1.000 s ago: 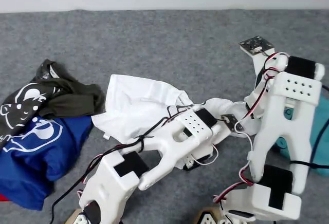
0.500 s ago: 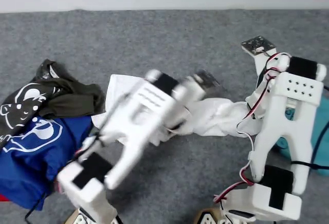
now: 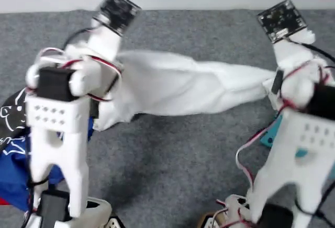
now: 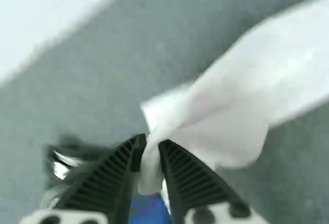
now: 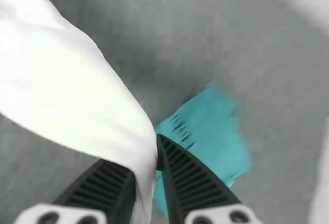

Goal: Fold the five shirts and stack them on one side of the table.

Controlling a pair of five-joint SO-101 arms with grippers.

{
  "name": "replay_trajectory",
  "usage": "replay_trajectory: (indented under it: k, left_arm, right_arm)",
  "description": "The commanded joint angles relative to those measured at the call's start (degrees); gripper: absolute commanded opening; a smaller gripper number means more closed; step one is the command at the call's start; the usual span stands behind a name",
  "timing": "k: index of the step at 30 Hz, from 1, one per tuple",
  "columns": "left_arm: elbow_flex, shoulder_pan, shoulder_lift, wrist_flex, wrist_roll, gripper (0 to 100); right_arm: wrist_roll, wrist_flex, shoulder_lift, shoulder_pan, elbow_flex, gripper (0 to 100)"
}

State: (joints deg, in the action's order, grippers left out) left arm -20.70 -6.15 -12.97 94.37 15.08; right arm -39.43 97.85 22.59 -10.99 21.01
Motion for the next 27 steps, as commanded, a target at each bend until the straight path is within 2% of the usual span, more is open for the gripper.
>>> replay_trajectory:
  k: [1,12,17,22,27]
  left_arm:
    - [-9.27,1.23,-2.46,-2.29,0.44,0]
    - [-26.33,6.15,-2.64,-8.97,1.93,0]
    - [-30.37,5.71,-2.99,-6.59,8.79,0]
    - [-35.21,5.71,-2.99,0.0,13.1,0]
    - [-39.78,6.15,-2.99,1.23,13.63,0]
  right_arm:
    - [-2.81,-3.3,6.55,3.12,6.59,0.9]
    - [-7.65,-25.45,15.43,3.91,9.49,0.9]
    - [-10.11,-31.25,18.24,3.91,9.49,0.9]
    - [-14.68,-41.45,19.82,3.91,9.49,0.9]
    - [-18.46,-43.74,22.29,3.82,9.49,1.0]
